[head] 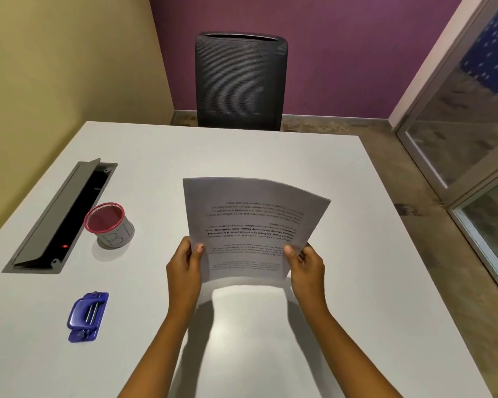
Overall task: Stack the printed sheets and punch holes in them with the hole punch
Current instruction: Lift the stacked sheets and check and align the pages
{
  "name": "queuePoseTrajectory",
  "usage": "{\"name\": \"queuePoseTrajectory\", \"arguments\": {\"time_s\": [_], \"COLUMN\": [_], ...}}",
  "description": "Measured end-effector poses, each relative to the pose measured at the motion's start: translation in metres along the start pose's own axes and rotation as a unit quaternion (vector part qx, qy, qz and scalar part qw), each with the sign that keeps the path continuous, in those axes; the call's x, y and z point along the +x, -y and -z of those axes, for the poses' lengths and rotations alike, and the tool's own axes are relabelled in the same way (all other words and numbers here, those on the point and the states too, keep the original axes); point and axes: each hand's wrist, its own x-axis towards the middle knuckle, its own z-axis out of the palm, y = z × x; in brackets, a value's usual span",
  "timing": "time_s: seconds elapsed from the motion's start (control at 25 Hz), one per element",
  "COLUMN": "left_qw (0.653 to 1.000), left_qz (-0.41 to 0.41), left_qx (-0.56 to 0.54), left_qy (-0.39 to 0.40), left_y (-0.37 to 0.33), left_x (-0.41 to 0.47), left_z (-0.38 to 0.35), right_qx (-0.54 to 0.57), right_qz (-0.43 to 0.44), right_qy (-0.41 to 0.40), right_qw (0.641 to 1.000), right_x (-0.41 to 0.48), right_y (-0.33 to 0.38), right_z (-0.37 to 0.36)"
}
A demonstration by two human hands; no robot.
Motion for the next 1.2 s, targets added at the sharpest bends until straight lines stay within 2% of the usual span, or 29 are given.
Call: {"name": "queuePoseTrajectory", "arguments": {"time_s": [0.12,0.36,0.56,0.76,1.04,1.2], "left_qw": [1.000,0.999,0.998,1.000,1.000,0.999], "left_qz": [-0.013,0.016,0.010,0.013,0.006,0.032], "left_qx": [-0.015,0.012,-0.006,0.000,-0.017,-0.019], "left_qy": [-0.013,-0.041,-0.059,-0.024,-0.015,-0.010], "left_y": [0.002,0.016,0.017,0.016,0.007,0.012], "left_x": [-0.003,-0.019,-0.024,-0.031,-0.033,-0.037], "left_z": [-0.005,-0.018,-0.020,-0.019,-0.018,-0.020], "right_qx": [0.030,0.037,0.041,0.021,0.045,0.033], "right_qz": [-0.002,-0.029,-0.004,-0.018,-0.024,-0.047], "right_qy": [-0.020,-0.021,-0.043,-0.013,-0.032,-0.027], "right_qw": [0.999,0.999,0.998,1.000,0.998,0.998], "right_x": [0.000,-0.010,-0.010,-0.014,-0.011,-0.014], "right_y": [-0.002,-0.020,-0.018,-0.024,-0.027,-0.036], "right_z": [-0.001,-0.004,0.000,0.006,0.008,0.007]}}
